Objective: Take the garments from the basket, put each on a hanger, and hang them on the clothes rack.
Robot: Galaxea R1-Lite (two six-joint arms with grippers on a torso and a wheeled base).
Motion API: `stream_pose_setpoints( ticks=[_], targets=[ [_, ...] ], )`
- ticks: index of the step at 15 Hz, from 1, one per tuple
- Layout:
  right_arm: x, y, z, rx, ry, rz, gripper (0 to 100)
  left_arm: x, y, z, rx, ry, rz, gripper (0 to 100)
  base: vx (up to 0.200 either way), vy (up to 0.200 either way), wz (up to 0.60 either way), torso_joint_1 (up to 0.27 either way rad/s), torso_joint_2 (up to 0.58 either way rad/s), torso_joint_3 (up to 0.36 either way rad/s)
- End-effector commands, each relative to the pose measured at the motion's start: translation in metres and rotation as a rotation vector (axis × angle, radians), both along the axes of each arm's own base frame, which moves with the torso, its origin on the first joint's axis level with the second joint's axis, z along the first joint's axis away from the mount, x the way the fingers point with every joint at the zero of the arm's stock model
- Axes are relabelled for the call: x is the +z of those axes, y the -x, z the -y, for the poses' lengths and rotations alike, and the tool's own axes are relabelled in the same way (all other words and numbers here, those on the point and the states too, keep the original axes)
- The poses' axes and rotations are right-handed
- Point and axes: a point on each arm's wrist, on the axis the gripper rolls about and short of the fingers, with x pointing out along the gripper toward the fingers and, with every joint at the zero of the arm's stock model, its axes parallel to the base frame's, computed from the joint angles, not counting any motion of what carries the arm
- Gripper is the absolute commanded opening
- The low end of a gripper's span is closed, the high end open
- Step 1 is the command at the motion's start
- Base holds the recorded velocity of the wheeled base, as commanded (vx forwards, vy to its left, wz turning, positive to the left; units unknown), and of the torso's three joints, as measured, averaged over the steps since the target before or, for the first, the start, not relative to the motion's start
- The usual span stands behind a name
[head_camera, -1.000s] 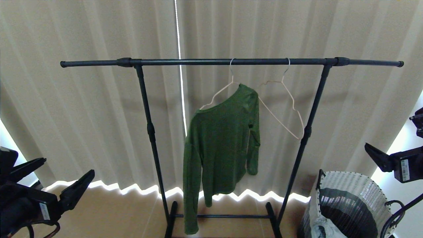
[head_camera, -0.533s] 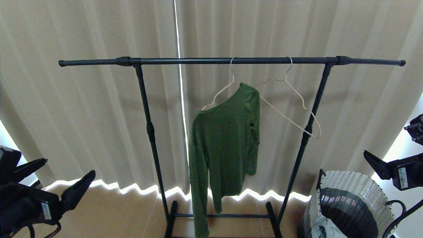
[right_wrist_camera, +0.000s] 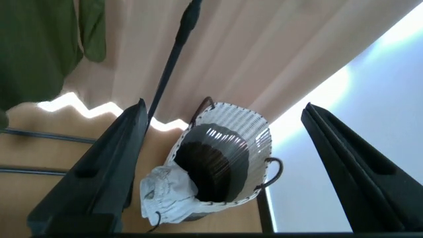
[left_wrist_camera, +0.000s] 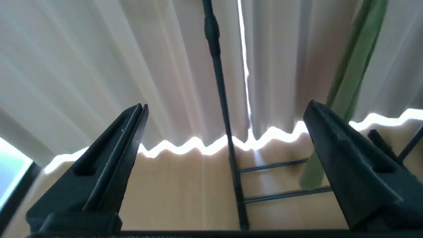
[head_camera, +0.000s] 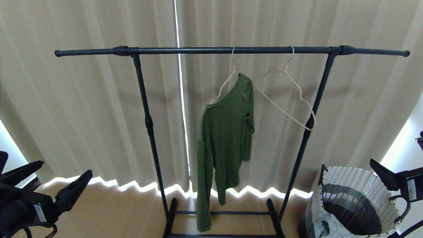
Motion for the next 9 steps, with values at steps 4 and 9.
stream_pose_setpoints(
  ticks=[4, 9],
  targets=[
    [-0.003, 0.0107, 0.0006, 0.053, -0.017, 0.012, 100, -0.0033, -0.0035, 0.0008, 0.011, 0.059, -0.027, 100, 0.0, 0.0, 0.0, -0.17, 0.47, 0.3],
    [-0.0048, 0.0096, -0.0015, 0.129, -0.038, -0.002, 100, -0.0034, -0.0028, 0.0009, 0.007, 0.058, -0.026, 100, 0.0, 0.0, 0.0, -0.145, 0.46, 0.315]
  ],
)
